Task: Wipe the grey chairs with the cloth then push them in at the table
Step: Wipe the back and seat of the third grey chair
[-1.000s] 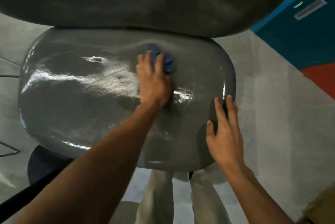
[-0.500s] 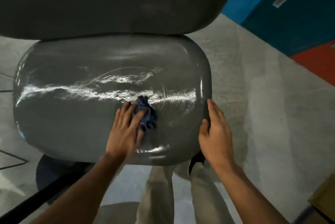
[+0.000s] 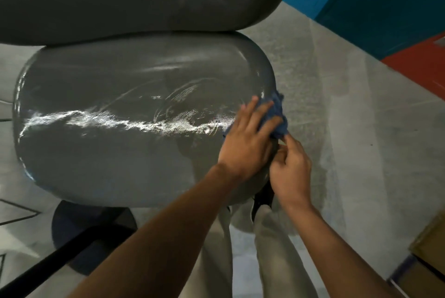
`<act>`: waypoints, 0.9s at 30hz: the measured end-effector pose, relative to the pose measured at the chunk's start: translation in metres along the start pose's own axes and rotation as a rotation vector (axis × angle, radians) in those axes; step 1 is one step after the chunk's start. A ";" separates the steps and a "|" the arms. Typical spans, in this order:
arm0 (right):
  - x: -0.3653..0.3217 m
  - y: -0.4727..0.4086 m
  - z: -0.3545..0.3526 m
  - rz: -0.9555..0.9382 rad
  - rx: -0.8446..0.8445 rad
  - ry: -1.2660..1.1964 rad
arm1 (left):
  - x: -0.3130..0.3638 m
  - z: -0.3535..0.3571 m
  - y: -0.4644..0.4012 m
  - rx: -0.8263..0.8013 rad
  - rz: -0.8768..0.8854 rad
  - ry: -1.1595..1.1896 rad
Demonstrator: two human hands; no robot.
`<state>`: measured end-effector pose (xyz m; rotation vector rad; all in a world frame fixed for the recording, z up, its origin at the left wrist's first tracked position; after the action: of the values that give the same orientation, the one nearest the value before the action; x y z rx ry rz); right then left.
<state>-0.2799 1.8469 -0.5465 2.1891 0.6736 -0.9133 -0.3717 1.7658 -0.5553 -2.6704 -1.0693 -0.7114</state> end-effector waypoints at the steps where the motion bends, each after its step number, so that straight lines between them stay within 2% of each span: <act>1: 0.003 0.000 0.000 0.060 -0.002 -0.031 | 0.006 0.001 0.016 -0.031 0.029 -0.010; 4: 0.014 0.004 -0.001 0.195 -0.011 -0.096 | 0.012 0.006 0.074 -0.102 0.072 -0.069; 8: 0.018 0.005 -0.001 0.244 -0.025 -0.154 | -0.016 0.003 0.138 -0.169 0.038 -0.174; 11: 0.015 0.006 0.001 0.261 -0.039 -0.167 | -0.028 -0.001 0.115 -0.107 -0.072 -0.157; 14: 0.012 0.006 0.000 0.266 -0.027 -0.171 | -0.019 -0.002 0.063 0.020 -0.228 -0.051; 17: 0.012 0.006 0.001 0.264 -0.013 -0.174 | -0.005 0.005 0.054 0.073 -0.352 -0.028; 20: 0.007 0.006 0.003 0.238 -0.010 -0.129 | 0.006 0.011 0.090 -0.011 -0.204 -0.105; 23: -0.001 0.005 0.006 0.230 -0.038 -0.059 | -0.026 0.008 0.152 -0.117 -0.119 -0.209; 27: 0.002 0.006 0.014 0.239 -0.067 0.003 | -0.117 -0.036 0.212 -0.082 -0.347 -0.255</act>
<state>-0.2804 1.8334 -0.5536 2.1553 0.4255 -0.7530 -0.3120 1.5295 -0.5790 -2.7274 -1.6297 -0.4820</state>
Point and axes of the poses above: each hand's wrist, its own y-axis away from the middle knuckle, its own z-axis out of the palm, x = y × z, the point moved 8 cm from there along -y, towards the middle knuckle, and after that the axes turned 3 degrees about -y, right-handed, at the moved point
